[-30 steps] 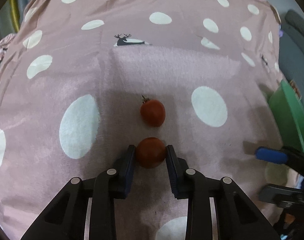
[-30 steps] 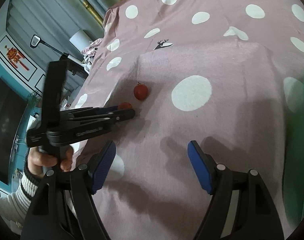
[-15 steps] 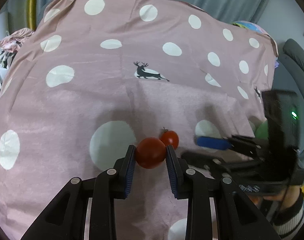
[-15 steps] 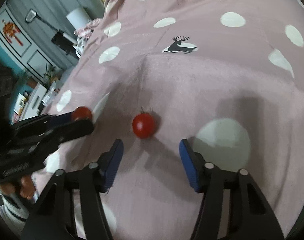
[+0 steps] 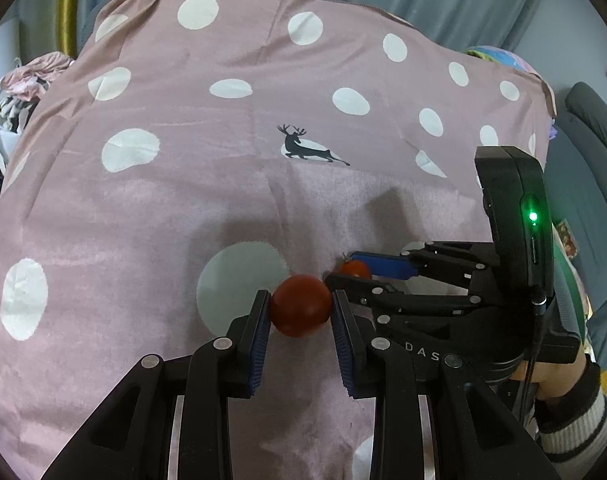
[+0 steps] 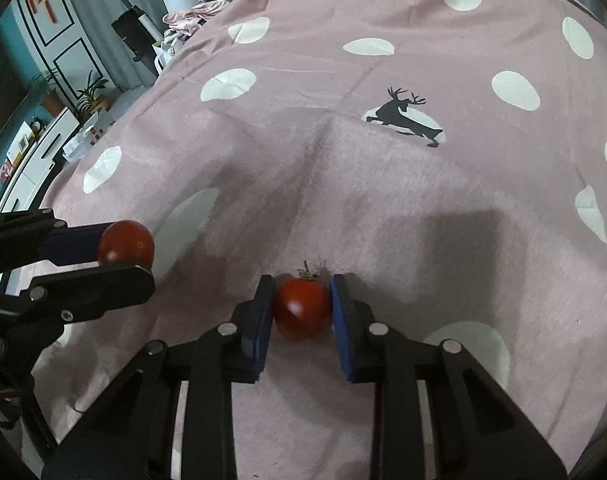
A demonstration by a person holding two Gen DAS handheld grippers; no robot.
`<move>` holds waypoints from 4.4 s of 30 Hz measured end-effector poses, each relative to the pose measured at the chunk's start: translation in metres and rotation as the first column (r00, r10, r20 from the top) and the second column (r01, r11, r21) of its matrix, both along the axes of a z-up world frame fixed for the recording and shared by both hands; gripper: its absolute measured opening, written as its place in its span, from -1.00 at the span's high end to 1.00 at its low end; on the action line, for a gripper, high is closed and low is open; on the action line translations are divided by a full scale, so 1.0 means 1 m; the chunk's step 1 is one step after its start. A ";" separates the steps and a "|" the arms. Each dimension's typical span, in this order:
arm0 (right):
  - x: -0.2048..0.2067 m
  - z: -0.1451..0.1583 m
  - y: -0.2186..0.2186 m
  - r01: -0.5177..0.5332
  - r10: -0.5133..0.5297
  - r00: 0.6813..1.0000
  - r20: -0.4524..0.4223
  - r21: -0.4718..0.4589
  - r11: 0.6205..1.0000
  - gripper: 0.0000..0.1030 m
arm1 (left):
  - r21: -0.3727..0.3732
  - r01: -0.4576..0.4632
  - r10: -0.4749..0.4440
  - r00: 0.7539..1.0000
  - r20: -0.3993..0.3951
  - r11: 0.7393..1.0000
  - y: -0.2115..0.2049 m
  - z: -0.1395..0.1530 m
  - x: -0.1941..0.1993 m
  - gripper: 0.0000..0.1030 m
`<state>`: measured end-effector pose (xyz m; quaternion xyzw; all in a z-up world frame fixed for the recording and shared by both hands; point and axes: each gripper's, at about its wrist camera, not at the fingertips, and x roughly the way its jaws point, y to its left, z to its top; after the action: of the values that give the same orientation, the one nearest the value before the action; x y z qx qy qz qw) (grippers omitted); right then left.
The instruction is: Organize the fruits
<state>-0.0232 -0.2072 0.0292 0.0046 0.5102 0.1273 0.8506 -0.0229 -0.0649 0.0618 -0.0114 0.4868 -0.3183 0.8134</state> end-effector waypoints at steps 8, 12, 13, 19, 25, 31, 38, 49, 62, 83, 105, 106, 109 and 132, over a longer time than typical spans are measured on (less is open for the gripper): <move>-0.023 0.003 -0.012 0.039 -0.037 0.999 -0.026 0.116 0.992 0.45 | -0.007 0.016 -0.016 1.000 0.001 1.000 0.000 0.006 -0.010 0.40; -0.046 0.011 -0.019 0.064 -0.061 0.998 -0.023 0.180 0.982 0.45 | -0.005 0.032 -0.032 0.999 0.009 0.999 -0.005 0.011 -0.022 0.40; -0.052 0.013 -0.020 0.070 -0.068 0.998 -0.019 0.191 0.979 0.45 | -0.005 0.036 -0.036 0.999 0.010 0.999 -0.006 0.012 -0.025 0.40; -0.094 0.030 -0.028 0.094 -0.101 0.995 0.015 0.250 0.964 0.45 | -0.002 0.057 -0.057 0.998 0.014 0.998 -0.013 0.018 -0.047 0.40; -0.133 0.045 -0.039 0.124 -0.146 0.988 0.052 0.300 0.946 0.45 | 0.002 0.080 -0.080 0.997 0.014 0.997 -0.021 0.025 -0.070 0.40; -0.170 0.054 -0.052 0.159 -0.196 0.977 0.081 0.333 0.930 0.45 | 0.013 0.114 -0.115 0.993 0.026 0.993 -0.036 0.033 -0.094 0.40; -0.207 0.070 -0.083 0.212 -0.272 0.954 0.126 0.359 0.909 0.45 | 0.026 0.179 -0.181 0.982 0.061 0.983 -0.067 0.049 -0.120 0.40; -0.266 0.090 -0.158 0.350 -0.435 0.880 0.190 0.360 0.865 0.45 | 0.000 0.354 -0.350 0.926 0.142 0.935 -0.163 0.080 -0.152 0.40; -0.283 0.075 -0.187 0.380 -0.482 0.856 0.184 0.406 0.831 0.45 | 0.099 0.441 -0.441 0.897 -0.020 0.892 -0.183 0.005 -0.148 -0.01; -0.281 0.073 -0.184 0.373 -0.484 0.852 0.199 0.418 0.829 0.45 | 0.107 0.383 -0.383 0.923 -0.019 0.918 -0.182 0.010 -0.135 0.43; -0.314 0.073 -0.241 0.547 -0.575 0.797 0.185 0.183 0.817 0.05 | 0.175 0.499 -0.524 0.839 0.146 0.849 -0.286 0.075 -0.194 0.34; -0.315 0.076 -0.240 0.551 -0.576 0.794 0.194 0.171 0.817 -0.14 | 0.181 0.485 -0.512 0.845 0.154 0.856 -0.283 0.078 -0.194 0.22; -0.320 0.088 -0.236 0.554 -0.569 0.792 0.221 0.131 0.822 -0.54 | 0.192 0.435 -0.467 0.867 0.177 0.880 -0.275 0.086 -0.190 -0.71; -0.340 0.143 -0.205 0.471 -0.463 0.840 0.282 0.044 0.881 -0.77 | 0.143 0.373 -0.396 0.895 0.203 0.917 -0.247 0.137 -0.204 -0.98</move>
<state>-0.3628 -0.4119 0.1718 0.0989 0.3677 -0.0913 0.9202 -0.2273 -0.3116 0.1989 0.1628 0.3981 -0.4472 0.7842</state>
